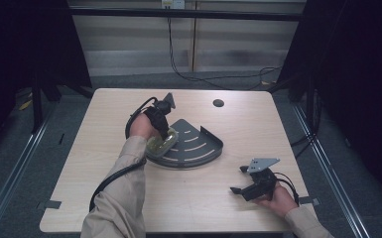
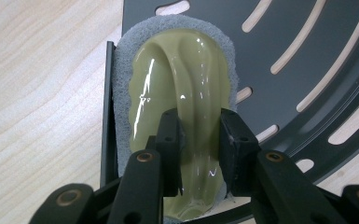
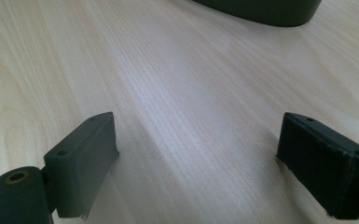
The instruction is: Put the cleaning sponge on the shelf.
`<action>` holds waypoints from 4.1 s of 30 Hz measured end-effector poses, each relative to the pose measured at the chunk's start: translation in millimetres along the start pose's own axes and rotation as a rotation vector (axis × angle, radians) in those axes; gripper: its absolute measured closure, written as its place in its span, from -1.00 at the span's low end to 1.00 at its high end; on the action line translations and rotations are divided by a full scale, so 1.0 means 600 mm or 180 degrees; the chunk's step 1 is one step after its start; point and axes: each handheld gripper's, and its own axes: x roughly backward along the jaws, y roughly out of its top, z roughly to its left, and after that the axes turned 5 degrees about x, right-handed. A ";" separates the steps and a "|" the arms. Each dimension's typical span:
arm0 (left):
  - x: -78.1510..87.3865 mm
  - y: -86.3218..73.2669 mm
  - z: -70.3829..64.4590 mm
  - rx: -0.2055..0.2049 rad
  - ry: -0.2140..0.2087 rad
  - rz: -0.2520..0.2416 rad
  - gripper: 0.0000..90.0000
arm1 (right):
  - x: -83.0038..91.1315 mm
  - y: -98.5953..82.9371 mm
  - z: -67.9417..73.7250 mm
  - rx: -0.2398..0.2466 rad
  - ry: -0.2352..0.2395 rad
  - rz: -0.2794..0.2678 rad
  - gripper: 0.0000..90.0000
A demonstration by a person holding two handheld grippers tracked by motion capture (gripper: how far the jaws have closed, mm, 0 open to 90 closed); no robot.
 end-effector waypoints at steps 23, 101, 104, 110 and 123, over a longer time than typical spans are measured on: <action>0.000 -0.007 0.005 0.0035 0.0077 -0.0006 0.55 | 0.000 0.000 0.000 -0.0001 -0.0001 0.0000 -0.75; 0.072 -0.196 0.053 0.0374 0.0223 -0.0424 -0.60 | 0.000 0.000 0.000 -0.0001 0.0004 0.0001 -0.75; 0.067 -0.210 0.057 0.0393 0.0203 -0.0435 -0.59 | 0.000 0.000 0.000 0.0006 0.0004 0.0002 -0.75; 0.056 -0.240 0.065 0.0407 0.0162 -0.0476 -0.59 | 0.000 0.000 0.000 0.0006 0.0005 0.0003 -0.75; 0.028 -0.279 0.064 0.0374 0.0094 -0.0577 -0.59 | 0.000 0.000 0.000 0.0005 0.0005 0.0002 -0.75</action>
